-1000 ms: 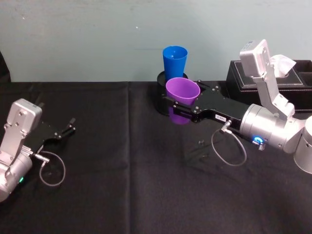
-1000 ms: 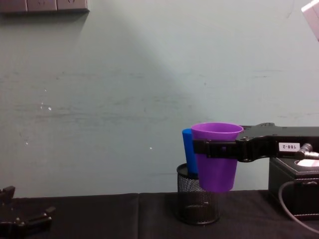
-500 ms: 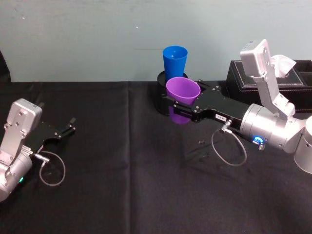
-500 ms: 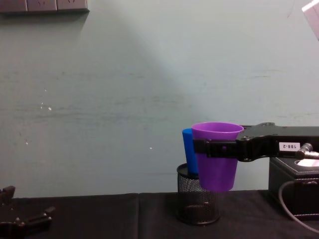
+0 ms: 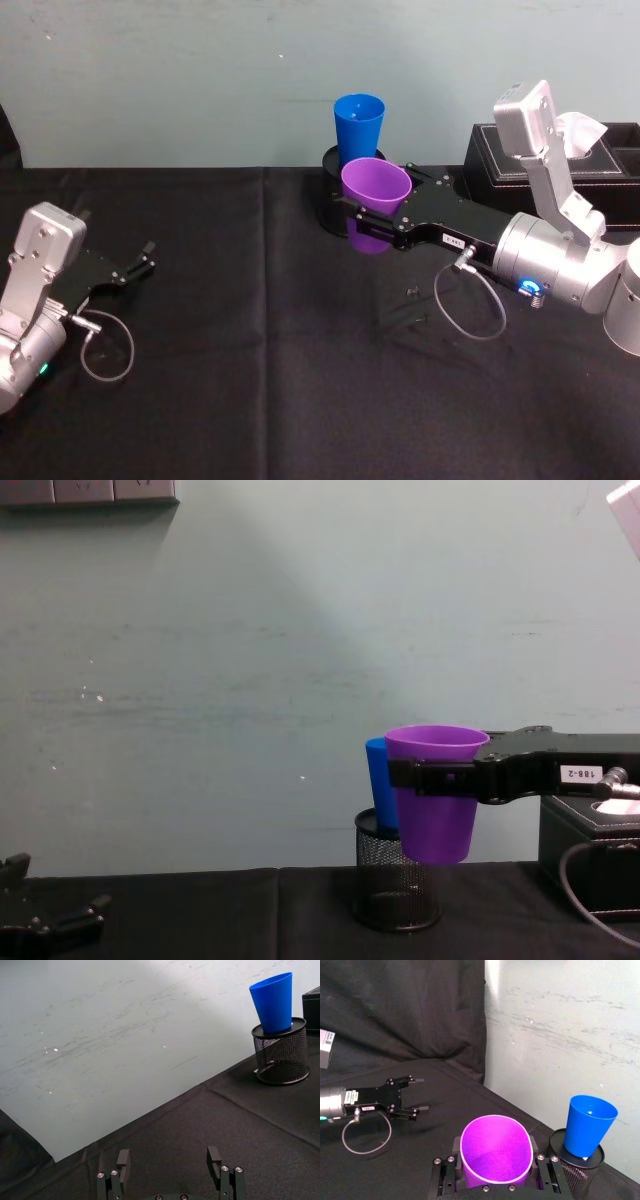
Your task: Pick up one cup with a gripper and tap it against the other cup.
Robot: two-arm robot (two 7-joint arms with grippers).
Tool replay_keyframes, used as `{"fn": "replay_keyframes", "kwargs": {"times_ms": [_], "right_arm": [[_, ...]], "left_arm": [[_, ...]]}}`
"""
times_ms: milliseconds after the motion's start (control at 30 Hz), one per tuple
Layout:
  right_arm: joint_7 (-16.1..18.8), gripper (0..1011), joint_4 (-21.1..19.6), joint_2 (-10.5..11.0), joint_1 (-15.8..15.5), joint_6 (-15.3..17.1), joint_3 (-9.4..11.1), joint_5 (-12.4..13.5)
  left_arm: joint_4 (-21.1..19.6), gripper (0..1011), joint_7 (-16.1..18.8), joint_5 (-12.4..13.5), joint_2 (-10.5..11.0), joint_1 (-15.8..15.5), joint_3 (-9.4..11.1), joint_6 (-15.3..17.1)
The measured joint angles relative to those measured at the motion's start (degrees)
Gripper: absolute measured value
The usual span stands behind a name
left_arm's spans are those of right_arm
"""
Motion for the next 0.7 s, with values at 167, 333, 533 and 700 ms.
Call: {"fn": "replay_keyframes", "kwargs": {"times_ms": [167,333,533,700], "right_arm": [[0.0,724,0.0,0.0,0.0,0.0,0.0,0.0],[0.0,724,0.0,0.0,0.0,0.0,0.0,0.0],[0.0,724,0.0,0.0,0.0,0.0,0.0,0.0],[0.0,724,0.0,0.0,0.0,0.0,0.0,0.0]], "left_arm": [[0.0,1000,0.0,0.0,0.0,0.0,0.0,0.0],[0.0,1000,0.0,0.0,0.0,0.0,0.0,0.0],[0.0,1000,0.0,0.0,0.0,0.0,0.0,0.0],[0.0,1000,0.0,0.0,0.0,0.0,0.0,0.0]]}}
